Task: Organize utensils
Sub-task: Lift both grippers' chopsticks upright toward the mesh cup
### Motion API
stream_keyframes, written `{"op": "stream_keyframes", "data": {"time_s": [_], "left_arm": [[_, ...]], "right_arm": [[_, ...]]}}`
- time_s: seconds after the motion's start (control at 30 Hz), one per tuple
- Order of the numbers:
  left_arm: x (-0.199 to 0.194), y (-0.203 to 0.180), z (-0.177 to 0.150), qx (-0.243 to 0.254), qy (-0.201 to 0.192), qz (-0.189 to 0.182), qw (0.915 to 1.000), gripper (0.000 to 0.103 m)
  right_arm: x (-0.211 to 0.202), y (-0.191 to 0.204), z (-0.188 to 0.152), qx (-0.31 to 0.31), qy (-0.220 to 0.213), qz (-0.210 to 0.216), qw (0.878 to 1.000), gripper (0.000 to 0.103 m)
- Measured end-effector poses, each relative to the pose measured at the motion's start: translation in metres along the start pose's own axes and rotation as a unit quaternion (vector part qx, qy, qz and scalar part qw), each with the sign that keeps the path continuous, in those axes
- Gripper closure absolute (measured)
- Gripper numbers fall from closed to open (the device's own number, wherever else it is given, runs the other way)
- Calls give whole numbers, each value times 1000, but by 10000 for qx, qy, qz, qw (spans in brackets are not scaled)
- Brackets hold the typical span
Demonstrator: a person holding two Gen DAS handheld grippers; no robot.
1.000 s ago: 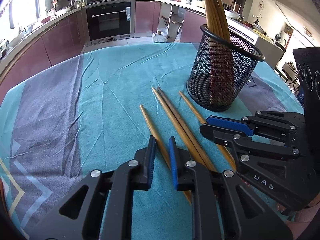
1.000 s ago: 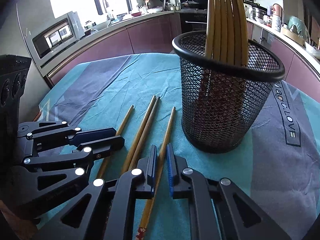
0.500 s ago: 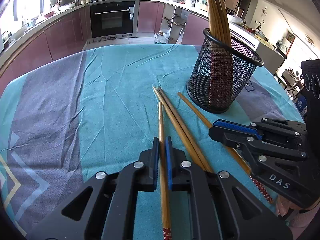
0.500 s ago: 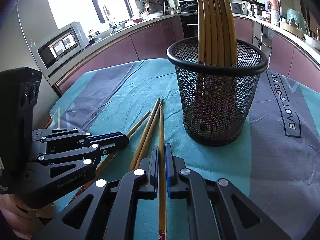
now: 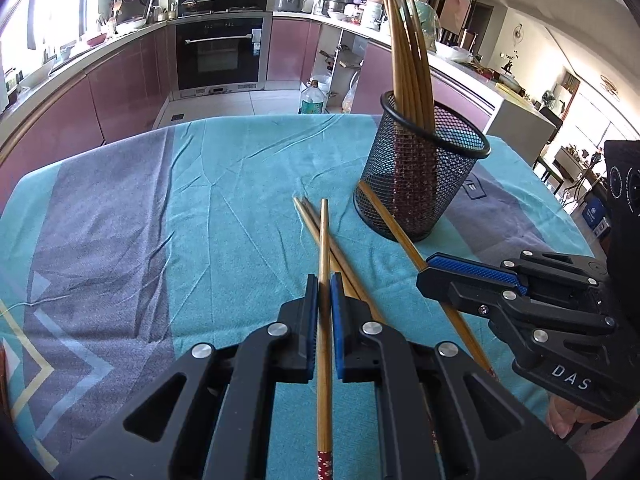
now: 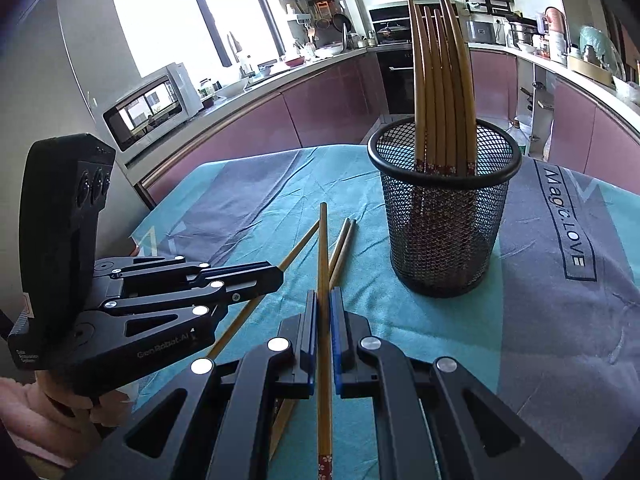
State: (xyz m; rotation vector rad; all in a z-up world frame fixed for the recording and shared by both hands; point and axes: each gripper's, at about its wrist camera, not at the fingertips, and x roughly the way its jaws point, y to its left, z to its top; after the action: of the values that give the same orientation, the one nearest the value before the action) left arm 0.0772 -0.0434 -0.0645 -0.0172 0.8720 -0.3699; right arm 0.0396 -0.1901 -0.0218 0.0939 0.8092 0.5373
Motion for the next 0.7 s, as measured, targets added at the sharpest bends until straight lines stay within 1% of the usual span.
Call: {"op": "stream_keyframes", "data": {"time_s": [0.33,0.7], "left_arm": [[-16,-2,1,18,-142,-108,9998,96],[-35,-1,5,12,-283,-257,9993,96]], "right_arm": [[-13,-3,0,40,-120,114,9999,98],[-30,-10,3,108,-352,136,9992,98]]}}
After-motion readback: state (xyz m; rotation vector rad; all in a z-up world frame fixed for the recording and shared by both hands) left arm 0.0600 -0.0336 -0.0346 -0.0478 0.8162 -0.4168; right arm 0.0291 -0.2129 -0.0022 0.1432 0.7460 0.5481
